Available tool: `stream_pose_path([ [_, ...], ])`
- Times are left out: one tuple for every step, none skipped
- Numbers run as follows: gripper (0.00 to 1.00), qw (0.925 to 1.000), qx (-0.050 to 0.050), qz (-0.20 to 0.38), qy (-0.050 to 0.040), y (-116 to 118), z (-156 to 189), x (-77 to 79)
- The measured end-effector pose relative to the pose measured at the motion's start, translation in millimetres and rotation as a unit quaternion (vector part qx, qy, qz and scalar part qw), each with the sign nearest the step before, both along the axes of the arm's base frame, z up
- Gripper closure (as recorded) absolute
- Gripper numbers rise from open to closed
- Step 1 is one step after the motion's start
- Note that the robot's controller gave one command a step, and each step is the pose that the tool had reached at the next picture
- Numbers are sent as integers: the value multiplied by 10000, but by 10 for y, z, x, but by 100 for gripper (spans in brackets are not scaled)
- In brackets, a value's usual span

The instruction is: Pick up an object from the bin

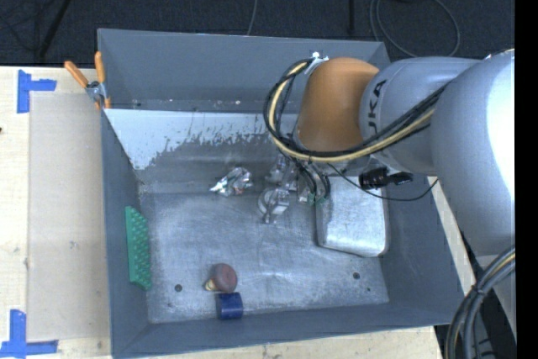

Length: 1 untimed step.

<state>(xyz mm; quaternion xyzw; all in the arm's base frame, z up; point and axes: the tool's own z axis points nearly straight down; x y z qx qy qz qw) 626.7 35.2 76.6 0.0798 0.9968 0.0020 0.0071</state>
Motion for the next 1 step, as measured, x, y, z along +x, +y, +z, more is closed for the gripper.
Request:
stream_pose_path([
  [100,9828,-42,1849,34,-830,1383,-193],
])
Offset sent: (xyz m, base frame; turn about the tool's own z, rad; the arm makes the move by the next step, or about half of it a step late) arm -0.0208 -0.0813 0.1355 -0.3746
